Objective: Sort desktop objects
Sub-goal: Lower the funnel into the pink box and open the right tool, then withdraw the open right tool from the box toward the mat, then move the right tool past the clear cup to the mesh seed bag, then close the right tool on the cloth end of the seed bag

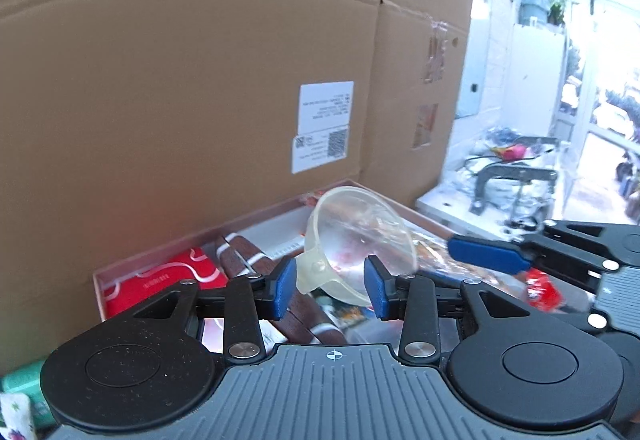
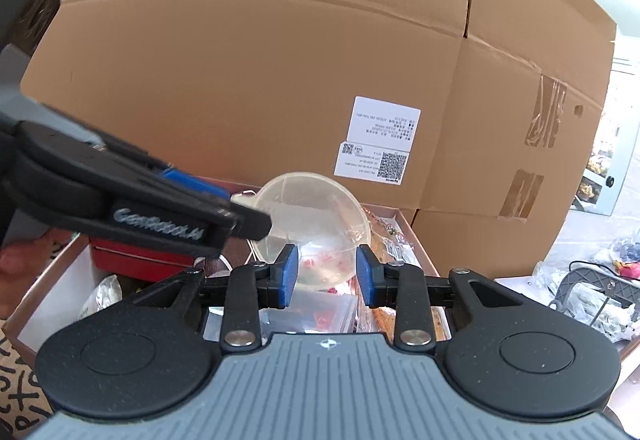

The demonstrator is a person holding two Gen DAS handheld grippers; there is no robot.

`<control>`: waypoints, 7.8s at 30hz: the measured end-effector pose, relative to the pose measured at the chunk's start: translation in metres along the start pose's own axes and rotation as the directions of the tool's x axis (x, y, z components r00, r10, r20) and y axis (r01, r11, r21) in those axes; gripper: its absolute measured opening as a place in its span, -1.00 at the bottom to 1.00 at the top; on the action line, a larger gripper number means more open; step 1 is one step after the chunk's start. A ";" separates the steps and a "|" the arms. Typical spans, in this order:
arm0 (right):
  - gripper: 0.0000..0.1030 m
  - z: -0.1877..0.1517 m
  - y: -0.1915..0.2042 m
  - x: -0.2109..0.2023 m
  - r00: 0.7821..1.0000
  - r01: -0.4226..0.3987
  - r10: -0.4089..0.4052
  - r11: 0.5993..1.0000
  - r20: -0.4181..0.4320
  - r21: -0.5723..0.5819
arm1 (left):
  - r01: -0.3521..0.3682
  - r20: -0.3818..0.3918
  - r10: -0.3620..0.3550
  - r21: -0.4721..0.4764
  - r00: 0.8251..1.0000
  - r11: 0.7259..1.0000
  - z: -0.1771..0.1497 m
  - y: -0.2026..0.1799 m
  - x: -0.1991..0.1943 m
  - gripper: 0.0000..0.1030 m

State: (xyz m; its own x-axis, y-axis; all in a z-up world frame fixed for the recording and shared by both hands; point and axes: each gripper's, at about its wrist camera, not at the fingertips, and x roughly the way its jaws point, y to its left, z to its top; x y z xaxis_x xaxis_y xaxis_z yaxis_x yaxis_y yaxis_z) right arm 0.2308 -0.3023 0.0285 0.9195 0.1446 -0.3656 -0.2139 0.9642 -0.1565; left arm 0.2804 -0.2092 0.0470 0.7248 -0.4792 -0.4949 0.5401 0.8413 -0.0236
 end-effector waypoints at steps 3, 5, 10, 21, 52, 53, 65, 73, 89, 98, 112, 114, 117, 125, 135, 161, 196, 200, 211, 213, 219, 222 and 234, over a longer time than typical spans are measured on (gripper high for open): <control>-0.30 -0.003 -0.003 0.002 1.000 0.000 0.000 1.000 -0.005 0.012 | -0.039 -0.018 0.039 0.004 0.999 0.999 0.001 0.002 0.011 0.03; -0.30 -0.004 -0.004 0.002 1.000 -0.003 0.004 1.000 -0.003 0.021 | -0.046 -0.055 0.044 -0.030 0.998 0.999 0.000 0.010 0.021 0.05; -0.30 -0.005 -0.005 0.001 1.000 -0.005 0.005 1.000 0.002 0.019 | -0.021 -0.055 0.016 -0.094 0.998 0.995 0.000 0.022 0.022 0.04; 0.50 -0.002 0.005 -0.024 0.996 0.016 -0.017 1.000 0.084 0.011 | -0.091 0.071 0.096 -0.074 0.993 0.993 -0.011 0.015 -0.026 1.00; 0.99 -0.031 0.139 -0.131 0.967 -0.108 0.157 0.966 0.201 -0.236 | -0.235 0.073 0.271 -0.316 0.960 0.919 -0.186 0.082 -0.220 1.00; 0.99 -0.033 0.145 -0.131 0.966 -0.114 0.167 0.960 0.195 -0.255 | -0.235 0.067 0.271 -0.327 0.960 0.915 -0.190 0.085 -0.222 1.00; 0.99 -0.057 0.201 -0.121 0.950 -0.224 0.282 0.912 0.131 -0.343 | -0.285 0.037 0.324 -0.388 0.945 0.877 -0.226 0.109 -0.250 1.00; 0.97 -0.066 0.224 -0.097 0.953 -0.239 0.293 0.887 0.083 -0.396 | -0.267 0.019 0.302 -0.415 0.953 0.870 -0.232 0.128 -0.244 1.00; 0.96 -0.075 0.273 -0.021 0.997 -0.082 0.070 0.915 -0.045 -0.394 | -0.138 0.038 0.161 -0.357 0.986 0.924 -0.205 0.163 -0.201 0.96; 0.98 -0.074 0.299 0.015 0.991 0.092 -0.126 0.904 -0.054 -0.417 | -0.132 0.044 0.173 -0.470 0.984 0.873 -0.221 0.192 -0.208 0.96; 0.98 -0.073 0.299 0.023 0.987 0.109 -0.148 0.913 -0.068 -0.394 | -0.038 0.107 0.094 -0.443 0.990 0.895 -0.200 0.199 -0.215 0.93; 0.98 -0.073 0.299 0.022 0.987 0.106 -0.143 0.913 -0.067 -0.393 | -0.071 0.084 0.120 -0.445 0.989 0.893 -0.201 0.199 -0.211 0.90; 0.98 -0.071 0.298 0.021 0.992 0.072 -0.107 0.924 -0.072 -0.376 | -0.139 0.057 0.187 -0.472 0.981 0.871 -0.204 0.206 -0.209 0.86; 0.88 -0.069 0.296 0.022 0.996 -0.010 -0.023 0.939 -0.091 -0.345 | -0.191 0.034 0.235 -0.474 0.971 0.860 -0.203 0.220 -0.198 0.78; 0.59 -0.059 0.322 0.022 0.969 -0.245 0.226 0.900 -0.095 -0.360 | -0.187 0.031 0.236 -0.514 0.971 0.837 -0.206 0.235 -0.200 0.36; -0.09 -0.051 0.359 -0.008 0.891 -0.410 0.453 0.786 -0.019 -0.462 | -0.203 0.026 0.250 -0.501 0.968 0.841 -0.216 0.238 -0.199 -0.40; -0.64 -0.024 0.340 -0.055 0.873 -0.448 0.488 0.818 0.022 -0.360 | -0.096 0.099 0.165 -0.496 0.981 0.863 -0.206 0.210 -0.218 -0.24; -0.65 -0.028 0.323 -0.084 0.876 -0.438 0.481 0.823 0.035 -0.363 | -0.073 0.112 0.143 -0.479 0.983 0.875 -0.203 0.183 -0.231 -0.25; 0.02 -0.034 0.336 -0.087 0.872 -0.415 0.482 0.823 0.090 -0.388 | -0.179 0.094 0.280 -0.571 0.956 0.801 -0.198 0.211 -0.239 0.46; 0.01 -0.033 0.346 -0.077 0.869 -0.425 0.488 0.821 0.080 -0.382 | -0.188 0.077 0.284 -0.585 0.956 0.789 -0.193 0.227 -0.232 0.46; -0.16 -0.026 0.373 -0.049 0.868 -0.453 0.496 0.822 0.041 -0.346 | -0.197 0.035 0.278 -0.621 0.960 0.758 -0.194 0.258 -0.208 0.43; -0.17 -0.023 0.382 -0.041 0.864 -0.462 0.503 0.819 0.037 -0.341 | -0.195 0.029 0.273 -0.626 0.962 0.755 -0.199 0.265 -0.203 0.33; -0.66 -0.016 0.385 -0.065 0.842 -0.493 0.538 0.801 0.045 -0.341 | -0.191 0.059 0.277 -0.588 0.959 0.786 -0.192 0.244 -0.221 -0.33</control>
State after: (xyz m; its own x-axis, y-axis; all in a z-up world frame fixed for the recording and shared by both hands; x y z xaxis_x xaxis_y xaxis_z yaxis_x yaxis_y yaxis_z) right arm 0.0831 0.0557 -0.0230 0.6739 0.6502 -0.3507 -0.7370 0.6250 -0.2574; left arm 0.1704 0.1500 -0.0162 0.8699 -0.2412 -0.4302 0.0344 0.8998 -0.4350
